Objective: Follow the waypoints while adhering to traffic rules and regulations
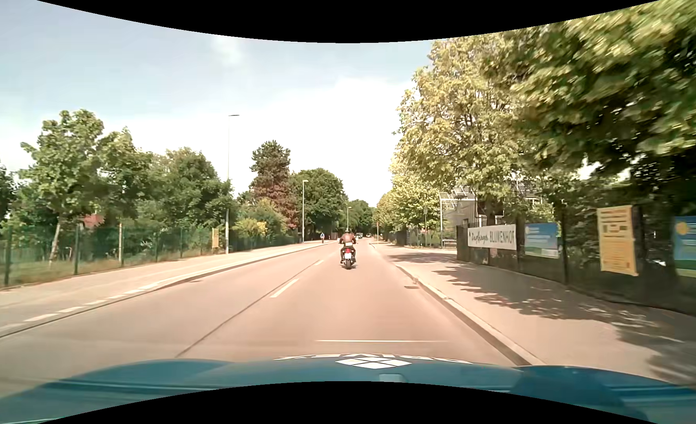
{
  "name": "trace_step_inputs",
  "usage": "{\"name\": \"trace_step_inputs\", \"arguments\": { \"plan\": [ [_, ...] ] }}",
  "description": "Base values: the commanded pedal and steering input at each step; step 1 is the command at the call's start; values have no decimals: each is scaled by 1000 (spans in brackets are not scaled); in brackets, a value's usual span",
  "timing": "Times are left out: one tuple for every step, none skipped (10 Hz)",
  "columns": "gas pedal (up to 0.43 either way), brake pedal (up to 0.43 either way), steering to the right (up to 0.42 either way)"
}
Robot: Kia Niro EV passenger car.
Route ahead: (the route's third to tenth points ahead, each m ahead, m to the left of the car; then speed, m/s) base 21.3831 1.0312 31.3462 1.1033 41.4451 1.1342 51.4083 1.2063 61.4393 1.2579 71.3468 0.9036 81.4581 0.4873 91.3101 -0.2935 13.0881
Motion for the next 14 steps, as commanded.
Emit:
{"name": "trace_step_inputs", "arguments": {
  "plan": [
    [59, 0, -5],
    [59, 0, -5],
    [59, 0, -5],
    [59, 0, -5],
    [59, 0, -5],
    [59, 0, -6],
    [59, 0, -6],
    [59, 0, -6],
    [59, 0, -6],
    [59, 0, -6],
    [47, 0, -6],
    [39, 0, -6],
    [0, 0, -6],
    [0, 0, -6]
  ]
}}
